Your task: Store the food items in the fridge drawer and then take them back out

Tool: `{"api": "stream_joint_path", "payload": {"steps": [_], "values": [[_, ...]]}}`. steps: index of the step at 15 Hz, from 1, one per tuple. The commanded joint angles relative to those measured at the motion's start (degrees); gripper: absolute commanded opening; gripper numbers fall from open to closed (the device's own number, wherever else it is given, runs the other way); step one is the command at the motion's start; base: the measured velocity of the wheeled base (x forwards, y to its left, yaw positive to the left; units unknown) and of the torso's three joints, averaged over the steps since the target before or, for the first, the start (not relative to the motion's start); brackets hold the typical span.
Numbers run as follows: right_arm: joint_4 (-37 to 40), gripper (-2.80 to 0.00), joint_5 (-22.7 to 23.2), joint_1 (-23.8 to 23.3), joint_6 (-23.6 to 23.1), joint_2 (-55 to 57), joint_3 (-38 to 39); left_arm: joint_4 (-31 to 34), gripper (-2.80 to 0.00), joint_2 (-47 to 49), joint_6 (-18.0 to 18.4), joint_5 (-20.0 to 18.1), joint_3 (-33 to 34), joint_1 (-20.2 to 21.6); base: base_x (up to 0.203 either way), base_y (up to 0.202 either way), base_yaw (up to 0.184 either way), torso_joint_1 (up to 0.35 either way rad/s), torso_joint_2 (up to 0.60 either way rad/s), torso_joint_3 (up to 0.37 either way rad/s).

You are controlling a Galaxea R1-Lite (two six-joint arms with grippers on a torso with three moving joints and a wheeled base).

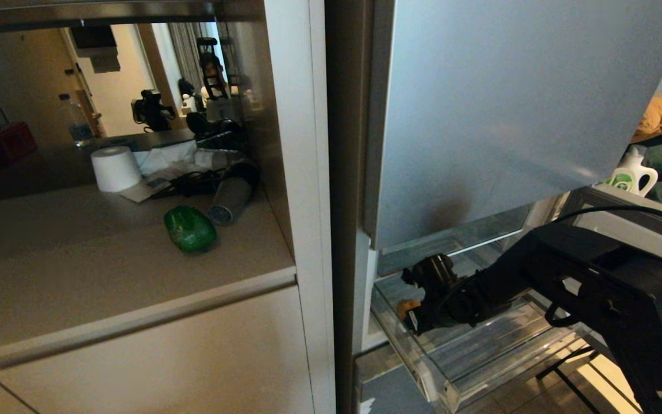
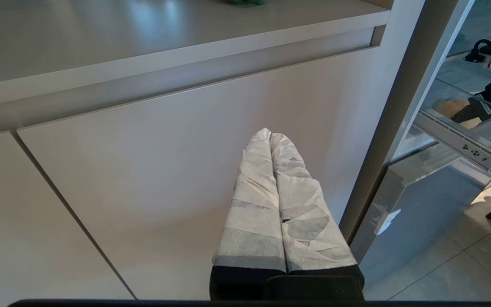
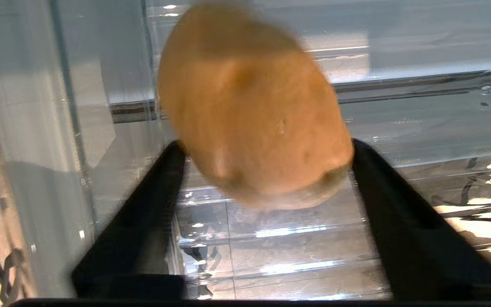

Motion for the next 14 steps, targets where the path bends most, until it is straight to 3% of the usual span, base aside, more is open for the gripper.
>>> {"api": "stream_joint_path", "payload": {"steps": [1, 9, 14], "values": [[-0.10, -2.80, -0.06, -0.20, 0.04, 0.20, -0.04, -0.03, -2.80, 0.04, 0.00, 0.02, 0.62, 0.01, 0.000, 0.000, 0.000, 0.000, 0.00, 0.000], [0.01, -2.80, -0.15, -0.06, 0.04, -1.14, 0.66, -0.03, -2.80, 0.04, 0.00, -0.05, 0.62, 0.01, 0.000, 0.000, 0.000, 0.000, 0.00, 0.000], [0.08, -2.80, -0.15, 0.57, 0.28, -9.05, 6.77, -0.03, -2.80, 0.04, 0.06, -0.06, 0.62, 0.01, 0.000, 0.000, 0.000, 0.000, 0.00, 0.000]]}}
